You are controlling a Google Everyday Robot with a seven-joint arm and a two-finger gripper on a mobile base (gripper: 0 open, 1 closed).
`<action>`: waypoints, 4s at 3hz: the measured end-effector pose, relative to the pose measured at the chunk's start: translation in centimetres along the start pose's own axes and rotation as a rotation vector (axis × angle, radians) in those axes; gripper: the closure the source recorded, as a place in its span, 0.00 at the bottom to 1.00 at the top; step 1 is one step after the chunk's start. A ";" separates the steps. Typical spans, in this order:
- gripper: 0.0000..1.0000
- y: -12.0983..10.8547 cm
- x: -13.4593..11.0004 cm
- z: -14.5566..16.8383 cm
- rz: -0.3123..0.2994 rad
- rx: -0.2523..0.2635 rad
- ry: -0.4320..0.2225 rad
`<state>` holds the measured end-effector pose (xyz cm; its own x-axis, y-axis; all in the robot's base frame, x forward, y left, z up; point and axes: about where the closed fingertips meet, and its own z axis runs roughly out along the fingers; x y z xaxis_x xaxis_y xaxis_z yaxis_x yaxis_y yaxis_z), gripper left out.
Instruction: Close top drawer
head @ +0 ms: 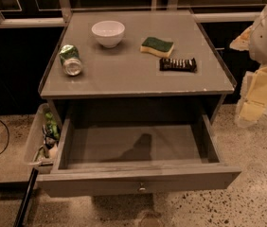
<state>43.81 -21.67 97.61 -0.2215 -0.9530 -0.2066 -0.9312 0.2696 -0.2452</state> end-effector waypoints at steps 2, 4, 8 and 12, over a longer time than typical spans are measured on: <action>0.00 -0.2 0.1 -0.1 0.018 0.006 0.026; 0.00 4.9 1.4 3.8 -0.027 -0.037 -0.029; 0.88 13.6 6.1 12.8 -0.087 -0.105 -0.175; 1.00 13.6 6.2 28.5 -0.031 -0.045 -0.383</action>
Offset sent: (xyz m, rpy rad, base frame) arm 0.0027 -0.0047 -0.0027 -0.0491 0.0371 -0.0578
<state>38.05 -20.00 66.03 -0.0769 -0.8379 -0.5403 -0.9493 0.2272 -0.2172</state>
